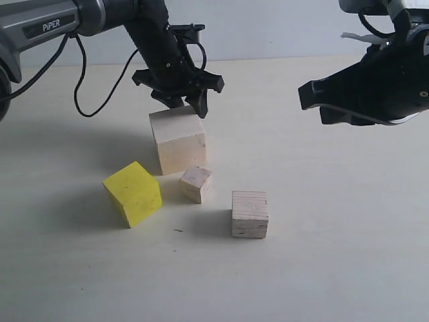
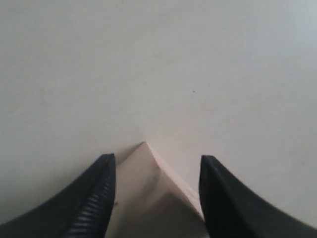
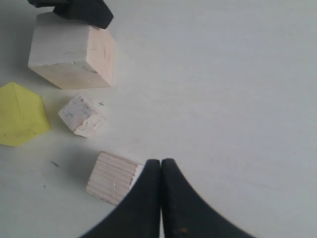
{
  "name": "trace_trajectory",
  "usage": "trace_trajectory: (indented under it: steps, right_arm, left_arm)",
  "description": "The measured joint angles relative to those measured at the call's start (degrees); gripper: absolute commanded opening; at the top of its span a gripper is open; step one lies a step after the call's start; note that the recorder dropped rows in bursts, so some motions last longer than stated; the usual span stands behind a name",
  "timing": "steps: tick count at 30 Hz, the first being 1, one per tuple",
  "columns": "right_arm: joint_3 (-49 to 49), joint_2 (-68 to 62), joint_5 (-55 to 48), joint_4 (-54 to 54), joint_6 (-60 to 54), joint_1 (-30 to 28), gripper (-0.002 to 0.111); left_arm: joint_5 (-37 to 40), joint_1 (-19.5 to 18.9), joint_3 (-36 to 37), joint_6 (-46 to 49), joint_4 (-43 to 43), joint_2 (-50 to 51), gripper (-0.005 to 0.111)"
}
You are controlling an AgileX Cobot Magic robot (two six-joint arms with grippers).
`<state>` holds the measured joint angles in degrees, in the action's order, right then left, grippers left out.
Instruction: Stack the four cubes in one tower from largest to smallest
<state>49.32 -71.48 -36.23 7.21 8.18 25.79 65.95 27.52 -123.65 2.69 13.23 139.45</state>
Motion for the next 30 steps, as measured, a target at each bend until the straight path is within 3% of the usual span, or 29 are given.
trace_trajectory:
  steps: [6, 12, 17, 24, 26, 30]
  right_arm:
    - [0.00, 0.00, -0.05, 0.00, -0.10, 0.00, 0.000]
    - [0.00, 0.00, -0.05, -0.22, -0.23, 0.00, 0.000]
    - [0.00, 0.00, -0.15, -0.72, -0.23, 0.00, 0.000]
    - [0.00, 0.00, -0.77, -1.31, -0.23, 0.00, 0.000]
    - [0.00, 0.00, -0.77, -1.31, -0.23, 0.00, 0.000]
    - [0.00, 0.00, -0.53, -1.31, -0.23, 0.00, 0.000]
  left_arm:
    - [2.09, -0.23, 0.13, 1.17, -0.57, -1.55, 0.051]
    - [3.02, -0.23, 0.13, 5.18, 5.02, -3.03, 0.049]
    - [3.96, -0.23, 0.22, 5.81, 2.28, -5.41, 0.047]
    - [4.07, -6.24, 0.53, 5.44, 0.92, -13.66, 0.047]
    - [3.97, -8.40, 3.19, 5.23, 0.81, -15.68, 0.047]
    - [3.69, -10.41, 16.39, 5.39, 0.85, -16.96, 0.047]
